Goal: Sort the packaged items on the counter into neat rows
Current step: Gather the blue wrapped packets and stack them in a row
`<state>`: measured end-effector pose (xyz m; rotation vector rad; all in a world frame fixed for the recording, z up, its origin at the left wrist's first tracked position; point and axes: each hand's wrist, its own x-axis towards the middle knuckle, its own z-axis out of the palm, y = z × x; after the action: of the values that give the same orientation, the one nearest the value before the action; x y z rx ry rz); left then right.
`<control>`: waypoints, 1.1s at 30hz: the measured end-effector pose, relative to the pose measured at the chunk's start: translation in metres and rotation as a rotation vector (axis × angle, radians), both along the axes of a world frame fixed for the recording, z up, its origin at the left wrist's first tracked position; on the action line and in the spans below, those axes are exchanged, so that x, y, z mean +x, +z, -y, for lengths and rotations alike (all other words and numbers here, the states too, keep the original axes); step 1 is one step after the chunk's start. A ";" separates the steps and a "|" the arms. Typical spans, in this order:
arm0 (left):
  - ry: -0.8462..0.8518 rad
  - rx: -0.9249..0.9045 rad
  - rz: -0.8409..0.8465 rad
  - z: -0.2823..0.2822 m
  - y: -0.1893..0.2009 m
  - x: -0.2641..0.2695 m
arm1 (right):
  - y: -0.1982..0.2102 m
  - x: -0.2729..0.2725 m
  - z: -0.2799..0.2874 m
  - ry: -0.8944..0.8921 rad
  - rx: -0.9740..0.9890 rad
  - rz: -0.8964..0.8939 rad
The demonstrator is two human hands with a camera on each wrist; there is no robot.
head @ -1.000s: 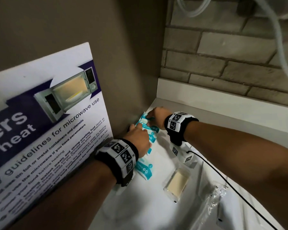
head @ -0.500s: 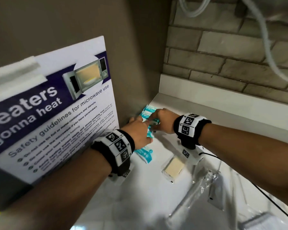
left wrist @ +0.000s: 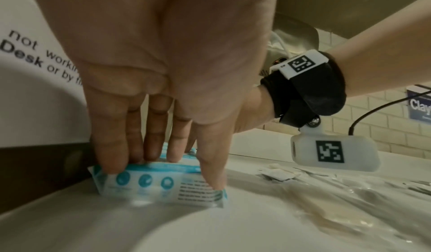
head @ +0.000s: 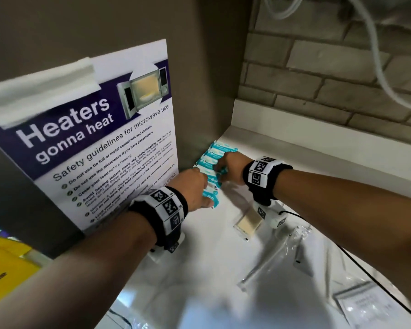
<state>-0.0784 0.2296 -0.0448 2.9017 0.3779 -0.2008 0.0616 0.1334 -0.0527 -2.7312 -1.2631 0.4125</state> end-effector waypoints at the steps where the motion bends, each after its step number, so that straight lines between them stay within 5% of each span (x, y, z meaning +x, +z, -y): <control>1: 0.013 0.005 0.007 -0.001 0.000 0.001 | 0.000 0.000 -0.001 0.001 -0.001 0.006; 18: -0.003 -0.021 -0.051 -0.005 0.006 0.011 | 0.019 -0.010 0.021 0.088 -0.027 -0.065; 26: -0.201 -0.067 0.012 0.022 0.013 0.015 | 0.056 -0.013 0.087 -0.102 0.058 -0.051; 33: -0.255 -0.108 -0.121 0.075 0.006 0.022 | 0.052 -0.019 0.152 -0.206 -0.144 -0.109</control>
<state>-0.0560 0.1543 -0.0392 2.8298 0.0128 -0.4237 0.0426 -0.0188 -0.0010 -2.8744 -0.9488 0.6428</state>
